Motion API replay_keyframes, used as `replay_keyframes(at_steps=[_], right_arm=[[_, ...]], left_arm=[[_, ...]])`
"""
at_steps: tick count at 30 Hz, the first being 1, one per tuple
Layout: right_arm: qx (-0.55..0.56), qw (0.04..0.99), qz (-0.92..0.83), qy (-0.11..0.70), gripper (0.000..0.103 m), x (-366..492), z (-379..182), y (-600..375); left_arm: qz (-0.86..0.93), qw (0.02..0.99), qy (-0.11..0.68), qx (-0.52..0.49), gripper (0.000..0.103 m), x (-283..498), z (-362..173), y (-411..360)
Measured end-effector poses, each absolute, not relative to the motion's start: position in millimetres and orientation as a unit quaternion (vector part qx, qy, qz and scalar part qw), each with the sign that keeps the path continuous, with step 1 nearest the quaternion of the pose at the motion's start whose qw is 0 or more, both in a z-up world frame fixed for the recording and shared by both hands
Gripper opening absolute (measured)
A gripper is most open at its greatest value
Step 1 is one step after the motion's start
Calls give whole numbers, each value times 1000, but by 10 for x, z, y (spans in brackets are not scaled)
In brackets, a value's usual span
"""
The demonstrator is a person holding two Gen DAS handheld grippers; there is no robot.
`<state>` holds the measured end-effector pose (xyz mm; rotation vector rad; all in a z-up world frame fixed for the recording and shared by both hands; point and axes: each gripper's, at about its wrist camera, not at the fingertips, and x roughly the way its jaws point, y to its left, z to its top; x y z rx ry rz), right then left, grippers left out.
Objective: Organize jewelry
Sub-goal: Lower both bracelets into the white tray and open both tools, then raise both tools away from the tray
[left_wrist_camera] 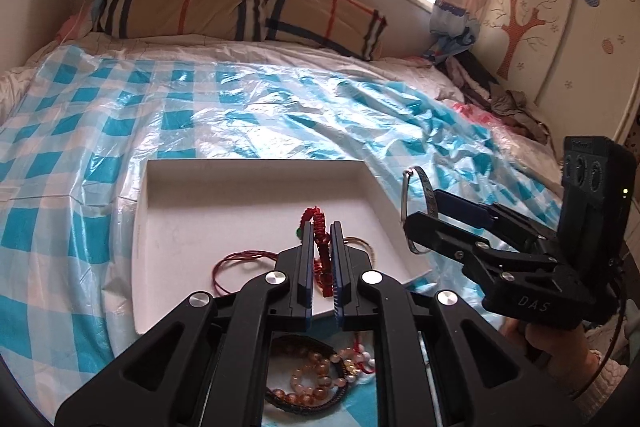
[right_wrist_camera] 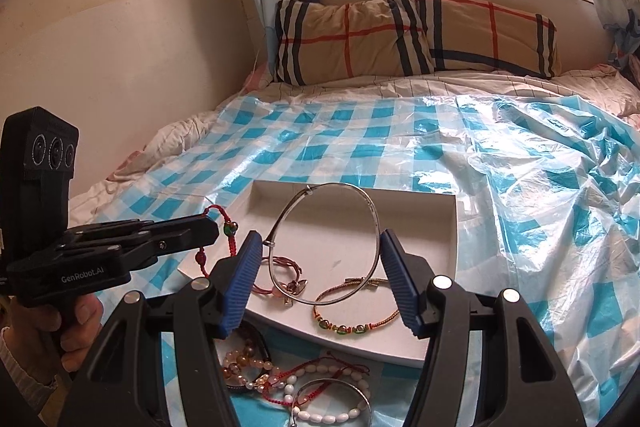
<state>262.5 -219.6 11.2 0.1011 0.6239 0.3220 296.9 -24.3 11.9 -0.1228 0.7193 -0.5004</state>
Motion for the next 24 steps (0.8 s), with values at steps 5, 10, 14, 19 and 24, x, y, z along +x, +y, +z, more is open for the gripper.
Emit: replay_keyframes(at_steps=[5,10,14,19,24], right_arm=[[75,941,147,295,64,2489,196,-2326],[73,945,145,284,71,1992,378,-2382],[75,948,138,276,80,1505,501,-2410],[85,950,129,271,85,925,576,-2425],[103,949,123,272,88,535,591,-2428]], left_arm=[[-180,914,361,-38,18,2971,74,-167],[-140,929,342,26,50,2538,261,-199],[-125,934,329,56,59,2083,426,-235],[-112,939,316,72,65,1510,592,-268],[-100,945,302,70,73,1044,713,-265]])
